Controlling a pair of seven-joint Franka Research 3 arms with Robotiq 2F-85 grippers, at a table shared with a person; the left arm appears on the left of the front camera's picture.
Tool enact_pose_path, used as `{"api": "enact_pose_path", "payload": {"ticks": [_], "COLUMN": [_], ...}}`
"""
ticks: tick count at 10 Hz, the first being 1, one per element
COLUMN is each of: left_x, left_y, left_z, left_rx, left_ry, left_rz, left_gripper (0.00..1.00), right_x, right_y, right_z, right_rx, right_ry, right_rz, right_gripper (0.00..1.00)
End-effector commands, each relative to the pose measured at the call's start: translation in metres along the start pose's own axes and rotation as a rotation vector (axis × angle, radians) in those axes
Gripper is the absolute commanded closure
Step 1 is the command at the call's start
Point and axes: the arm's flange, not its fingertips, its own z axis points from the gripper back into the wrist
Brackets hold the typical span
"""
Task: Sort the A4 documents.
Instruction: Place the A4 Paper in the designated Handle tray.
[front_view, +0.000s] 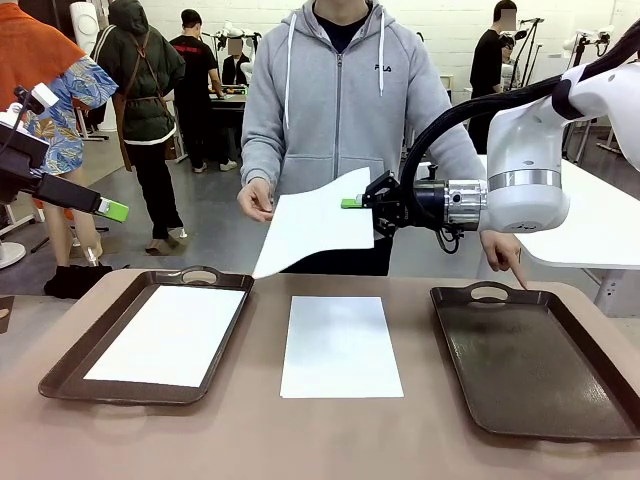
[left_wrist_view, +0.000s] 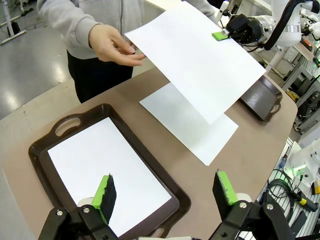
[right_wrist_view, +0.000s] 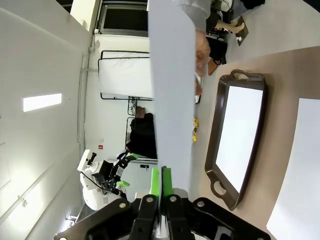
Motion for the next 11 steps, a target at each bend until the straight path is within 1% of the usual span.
{"api": "enact_pose_path", "payload": {"ticks": [1,8,9,11], "left_x": [0.000,0.000,0.000,0.000], "left_y": [0.000,0.000,0.000,0.000], "left_z": [0.000,0.000,0.000,0.000], "left_rx": [0.002,0.002,0.002,0.002], "left_ry": [-0.003,-0.003,-0.003,-0.003], "left_rz": [-0.002,-0.002,-0.002,-0.002], "left_gripper": [0.00,0.00,0.00,0.00], "right_x": [0.001,0.000,-0.014,-0.030], "right_y": [0.000,0.000,0.010,0.022], "right_z": [0.001,0.000,0.006,0.030], "right_rx": [-0.004,0.000,0.002,0.037], "right_ry": [-0.006,0.000,0.031,0.047], "right_rz": [0.000,0.000,-0.039,-0.089], "right_gripper": [1.00,0.99,0.99,0.99]}}
